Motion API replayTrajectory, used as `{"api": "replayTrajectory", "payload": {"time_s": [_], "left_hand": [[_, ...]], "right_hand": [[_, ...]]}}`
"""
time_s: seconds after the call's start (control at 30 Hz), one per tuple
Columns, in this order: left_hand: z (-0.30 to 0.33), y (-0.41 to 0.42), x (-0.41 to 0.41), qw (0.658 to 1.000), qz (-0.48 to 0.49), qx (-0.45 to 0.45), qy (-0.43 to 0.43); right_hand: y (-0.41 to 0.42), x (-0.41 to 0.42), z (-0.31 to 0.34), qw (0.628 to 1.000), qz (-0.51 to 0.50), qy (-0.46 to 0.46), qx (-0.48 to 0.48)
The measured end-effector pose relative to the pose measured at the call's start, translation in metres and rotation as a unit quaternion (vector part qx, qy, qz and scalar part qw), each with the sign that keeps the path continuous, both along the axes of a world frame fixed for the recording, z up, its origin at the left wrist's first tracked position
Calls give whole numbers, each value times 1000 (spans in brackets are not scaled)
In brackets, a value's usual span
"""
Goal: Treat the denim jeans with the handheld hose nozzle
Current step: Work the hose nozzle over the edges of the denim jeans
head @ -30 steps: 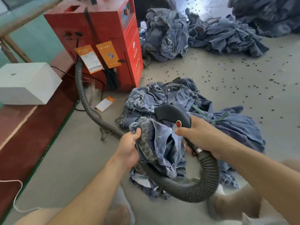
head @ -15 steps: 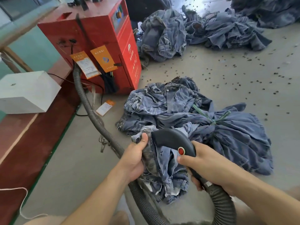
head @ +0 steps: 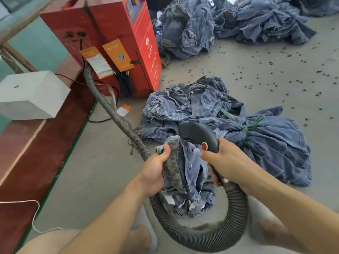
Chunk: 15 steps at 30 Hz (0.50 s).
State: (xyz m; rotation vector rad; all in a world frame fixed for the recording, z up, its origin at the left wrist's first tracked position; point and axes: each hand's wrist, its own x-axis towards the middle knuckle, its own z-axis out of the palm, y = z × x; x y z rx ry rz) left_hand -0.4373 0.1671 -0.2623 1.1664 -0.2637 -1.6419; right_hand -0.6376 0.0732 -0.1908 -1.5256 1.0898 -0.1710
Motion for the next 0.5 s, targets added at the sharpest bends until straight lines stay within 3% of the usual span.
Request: {"api": "replayTrajectory", "payload": {"time_s": [0.07, 0.27, 0.5], "left_hand": [[2, 1, -1, 1000, 9, -2, 5], [5, -4, -1, 1000, 27, 3, 10], [-9, 20, 11, 998, 36, -30, 50]], "right_hand": [[0, -13, 0, 1000, -22, -16, 13], [20, -18, -7, 999, 45, 6, 12], [-6, -23, -10, 997, -66, -6, 33]]}}
